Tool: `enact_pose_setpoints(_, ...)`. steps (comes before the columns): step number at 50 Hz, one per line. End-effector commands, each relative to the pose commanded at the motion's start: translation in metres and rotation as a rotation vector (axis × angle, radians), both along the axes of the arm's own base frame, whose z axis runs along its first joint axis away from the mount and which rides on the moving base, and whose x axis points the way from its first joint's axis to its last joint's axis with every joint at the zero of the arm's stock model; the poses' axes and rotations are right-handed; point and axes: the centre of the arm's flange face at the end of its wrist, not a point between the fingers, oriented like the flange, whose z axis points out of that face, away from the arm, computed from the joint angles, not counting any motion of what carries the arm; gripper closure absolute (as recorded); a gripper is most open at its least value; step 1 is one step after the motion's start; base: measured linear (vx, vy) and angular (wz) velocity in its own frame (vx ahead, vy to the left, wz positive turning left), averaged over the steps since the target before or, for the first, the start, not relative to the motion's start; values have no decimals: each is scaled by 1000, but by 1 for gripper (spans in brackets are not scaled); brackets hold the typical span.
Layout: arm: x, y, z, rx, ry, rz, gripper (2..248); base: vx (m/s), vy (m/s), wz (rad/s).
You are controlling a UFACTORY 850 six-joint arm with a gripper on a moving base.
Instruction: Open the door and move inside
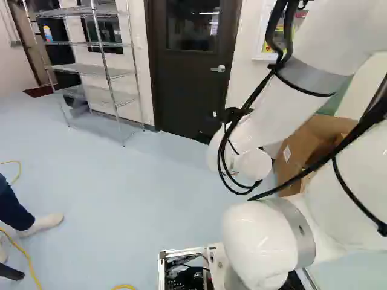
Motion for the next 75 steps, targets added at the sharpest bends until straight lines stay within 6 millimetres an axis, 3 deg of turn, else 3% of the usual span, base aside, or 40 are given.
enact_pose_setpoints(43,0,0,0,0,0,0,3,63,1,-6)
enact_pose_setpoints(75,0,0,0,0,0,0,3,120,63,-19)
